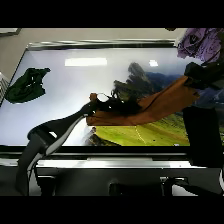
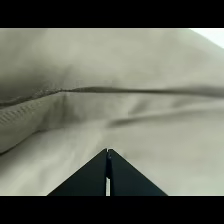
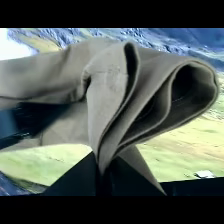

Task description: Fold the clothes and pants, and hang the long-sleeved shirts on hangers.

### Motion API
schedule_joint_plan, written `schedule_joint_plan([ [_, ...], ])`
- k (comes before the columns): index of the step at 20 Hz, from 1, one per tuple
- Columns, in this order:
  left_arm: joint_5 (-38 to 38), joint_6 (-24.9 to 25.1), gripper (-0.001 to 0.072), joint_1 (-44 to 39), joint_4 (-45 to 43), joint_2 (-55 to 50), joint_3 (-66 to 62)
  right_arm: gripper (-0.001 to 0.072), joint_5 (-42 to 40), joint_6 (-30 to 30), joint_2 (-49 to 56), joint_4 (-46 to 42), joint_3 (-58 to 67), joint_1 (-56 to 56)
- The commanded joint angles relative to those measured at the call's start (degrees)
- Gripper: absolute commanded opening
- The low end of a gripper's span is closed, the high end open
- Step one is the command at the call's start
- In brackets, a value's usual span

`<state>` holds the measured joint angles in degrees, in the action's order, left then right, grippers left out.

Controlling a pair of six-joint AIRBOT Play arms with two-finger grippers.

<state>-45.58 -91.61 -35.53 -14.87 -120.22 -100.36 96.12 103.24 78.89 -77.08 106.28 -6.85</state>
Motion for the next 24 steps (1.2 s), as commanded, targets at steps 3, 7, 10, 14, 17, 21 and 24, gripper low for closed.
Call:
schedule_joint_plan([
  [3,-24.3,-8.3,0.0018,15.6,-38.9,14.4,0.0,0.0027,-5.0,9.9,0.7,0.3,0.0,7.7],
  [7,-33.3,-6.9,0.0020,28.2,-51.9,25.8,0.0,0.0027,-10.7,21.6,4.0,-1.1,0.0,19.8],
  [10,-34.0,-5.9,0.0020,35.8,-51.8,30.9,0.0,0.0027,-17.1,28.8,8.3,-2.7,0.0,28.7],
  [14,-35.9,-5.9,0.0020,41.4,-51.8,32.5,0.0,0.0027,-25.7,37.0,15.1,-2.6,0.0,36.9],
  [17,-36.8,-4.1,0.0020,42.4,-51.8,32.5,0.0,0.0027,-30.6,40.6,19.1,-1.5,0.0,40.7],
  [21,-36.8,-3.8,0.0020,42.2,-51.8,32.3,0.0,0.0027,-34.1,42.6,23.1,0.6,0.0,42.9],
  [24,-36.7,-3.8,0.0021,42.2,-51.8,32.3,0.0,0.0028,-35.6,42.5,25.2,2.5,0.0,43.2],
])
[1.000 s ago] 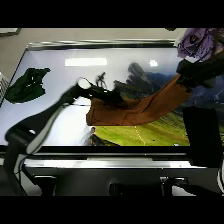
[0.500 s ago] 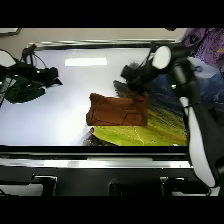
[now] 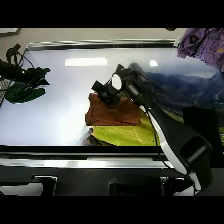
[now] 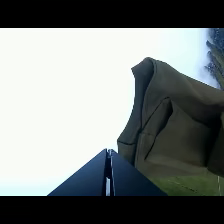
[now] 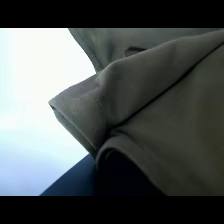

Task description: Fold the clothes and pants, and hang the long-sleeved shirts on hangers.

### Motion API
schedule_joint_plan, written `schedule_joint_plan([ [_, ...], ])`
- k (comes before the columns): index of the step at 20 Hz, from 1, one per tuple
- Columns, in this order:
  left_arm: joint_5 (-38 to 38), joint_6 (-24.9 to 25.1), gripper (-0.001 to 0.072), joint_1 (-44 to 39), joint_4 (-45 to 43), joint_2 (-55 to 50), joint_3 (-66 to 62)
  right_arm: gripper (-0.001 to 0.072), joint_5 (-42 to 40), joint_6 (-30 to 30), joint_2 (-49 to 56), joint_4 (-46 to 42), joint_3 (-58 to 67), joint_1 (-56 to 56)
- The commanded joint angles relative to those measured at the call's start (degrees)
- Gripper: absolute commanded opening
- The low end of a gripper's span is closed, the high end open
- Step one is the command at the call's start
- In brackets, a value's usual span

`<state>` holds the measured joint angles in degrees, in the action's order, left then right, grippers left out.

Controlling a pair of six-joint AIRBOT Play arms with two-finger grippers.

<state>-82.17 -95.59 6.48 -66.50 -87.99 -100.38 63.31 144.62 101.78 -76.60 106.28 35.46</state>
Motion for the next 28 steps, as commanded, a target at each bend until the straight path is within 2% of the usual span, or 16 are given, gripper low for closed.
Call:
schedule_joint_plan([
  [1,-0.2,0.2,0.0020,0.2,-0.2,0.0,0.0,0.0029,-3.5,0.8,3.1,3.1,0.0,0.9],
  [2,-0.1,0.2,0.0021,0.2,-0.2,0.0,0.0,0.0047,-4.1,0.3,3.6,4.2,0.0,0.9],
  [5,-0.1,0.2,0.0020,0.2,-0.2,0.0,0.0,0.0287,-5.2,-5.3,4.1,7.0,0.1,0.9],
  [6,-0.1,0.2,0.0020,0.2,-0.2,0.0,0.0,0.0453,-5.0,-7.5,3.8,7.0,0.1,0.9],
  [7,-0.2,0.2,0.0020,0.2,-0.2,0.0,0.0,0.0525,-4.7,-9.7,3.3,6.9,0.1,0.7],
  [10,-0.1,0.2,0.0021,0.2,-0.2,0.0,0.0,0.0555,-2.6,-13.7,0.2,6.6,0.1,-2.6],
  [12,-0.1,0.2,0.0021,0.2,-0.2,0.0,0.0,0.0565,2.2,-17.7,-3.2,6.1,0.2,-7.8],
  [13,-0.1,0.2,0.0020,0.2,-0.2,0.0,0.0,0.0619,5.3,-20.9,-5.0,6.1,0.2,-11.2],
  [15,-0.2,0.2,0.0021,0.2,-0.2,0.0,0.0,0.0658,12.4,-28.5,-8.2,5.9,0.2,-19.6],
  [19,-0.1,0.7,0.0021,0.3,-0.2,0.0,0.0,0.0660,20.8,-41.4,-9.4,8.3,-1.6,-37.0],
  [23,-0.1,0.7,0.0021,0.3,-0.2,0.0,0.0,0.0657,15.5,-52.5,-9.1,21.6,-16.3,-47.0],
  [28,-0.1,1.3,0.0021,0.3,-0.2,0.0,0.0,0.0652,7.8,-67.0,-5.4,37.7,-33.2,-46.3],
])
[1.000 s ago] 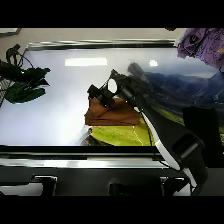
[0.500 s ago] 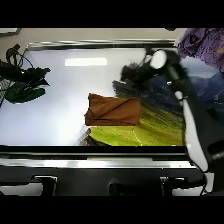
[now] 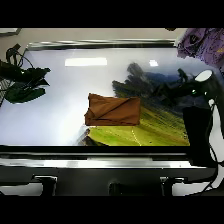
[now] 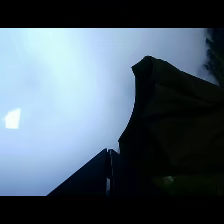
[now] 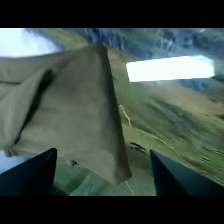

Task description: Fold the clothes and pants, and hang the long-sleeved shirts on hangers.

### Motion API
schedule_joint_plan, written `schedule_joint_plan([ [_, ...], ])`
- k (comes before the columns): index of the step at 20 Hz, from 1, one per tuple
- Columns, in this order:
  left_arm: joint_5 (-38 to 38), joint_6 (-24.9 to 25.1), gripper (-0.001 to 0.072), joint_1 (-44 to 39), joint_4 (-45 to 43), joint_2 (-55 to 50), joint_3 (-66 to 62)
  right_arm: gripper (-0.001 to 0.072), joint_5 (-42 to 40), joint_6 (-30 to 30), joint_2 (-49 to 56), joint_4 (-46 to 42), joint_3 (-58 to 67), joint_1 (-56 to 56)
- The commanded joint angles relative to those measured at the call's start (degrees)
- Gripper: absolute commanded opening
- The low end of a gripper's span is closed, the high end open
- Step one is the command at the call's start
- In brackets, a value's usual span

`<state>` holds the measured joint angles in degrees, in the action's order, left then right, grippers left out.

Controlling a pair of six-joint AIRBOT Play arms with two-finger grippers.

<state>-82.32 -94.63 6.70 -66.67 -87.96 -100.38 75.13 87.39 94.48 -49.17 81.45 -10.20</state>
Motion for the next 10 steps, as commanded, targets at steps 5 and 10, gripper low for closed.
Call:
schedule_joint_plan([
  [5,0.0,0.3,0.0021,0.0,0.0,0.0,0.0,0.0592,-8.7,-13.2,6.9,11.9,-11.5,4.9],
  [10,0.3,0.3,0.0021,0.0,0.0,0.0,0.0,0.0423,-12.2,-13.0,9.0,12.7,-11.5,9.7],
])
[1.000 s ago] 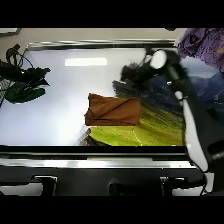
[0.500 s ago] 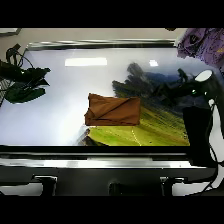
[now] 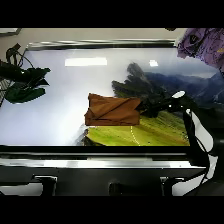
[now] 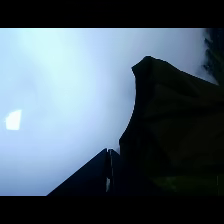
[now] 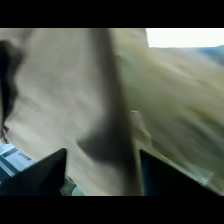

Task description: Fold the clothes and pants, and hang the long-sleeved shirts on hangers.

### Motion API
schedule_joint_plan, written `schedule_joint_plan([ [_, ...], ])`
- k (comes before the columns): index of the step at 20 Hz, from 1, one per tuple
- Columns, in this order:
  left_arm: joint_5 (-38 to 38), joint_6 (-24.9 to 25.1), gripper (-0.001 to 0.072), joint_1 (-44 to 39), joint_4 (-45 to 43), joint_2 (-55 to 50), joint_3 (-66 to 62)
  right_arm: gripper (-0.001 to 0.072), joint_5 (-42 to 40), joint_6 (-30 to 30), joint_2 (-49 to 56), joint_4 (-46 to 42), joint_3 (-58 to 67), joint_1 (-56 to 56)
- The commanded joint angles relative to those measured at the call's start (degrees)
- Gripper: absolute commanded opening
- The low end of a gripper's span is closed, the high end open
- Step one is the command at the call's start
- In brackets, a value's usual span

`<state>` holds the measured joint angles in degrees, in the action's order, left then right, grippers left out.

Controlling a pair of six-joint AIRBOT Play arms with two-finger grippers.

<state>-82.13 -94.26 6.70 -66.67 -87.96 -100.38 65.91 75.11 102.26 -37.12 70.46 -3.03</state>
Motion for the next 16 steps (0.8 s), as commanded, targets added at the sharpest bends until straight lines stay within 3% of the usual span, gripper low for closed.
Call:
schedule_joint_plan([
  [1,0.1,0.0,0.0022,0.0,0.0,0.0,0.0,0.0257,-3.4,-0.7,1.2,1.3,-0.5,3.0],
  [2,0.0,0.0,0.0021,0.0,0.0,0.0,0.0,0.0051,-3.2,-0.8,1.1,3.0,-0.3,3.0],
  [3,0.0,0.0,0.0021,0.0,0.0,0.0,0.0,0.0027,-2.9,-1.4,0.6,5.1,-0.2,2.6],
  [16,0.0,-0.1,0.0021,0.0,0.0,0.0,0.0,0.0026,4.5,23.4,-3.3,-3.5,30.8,-16.7],
])
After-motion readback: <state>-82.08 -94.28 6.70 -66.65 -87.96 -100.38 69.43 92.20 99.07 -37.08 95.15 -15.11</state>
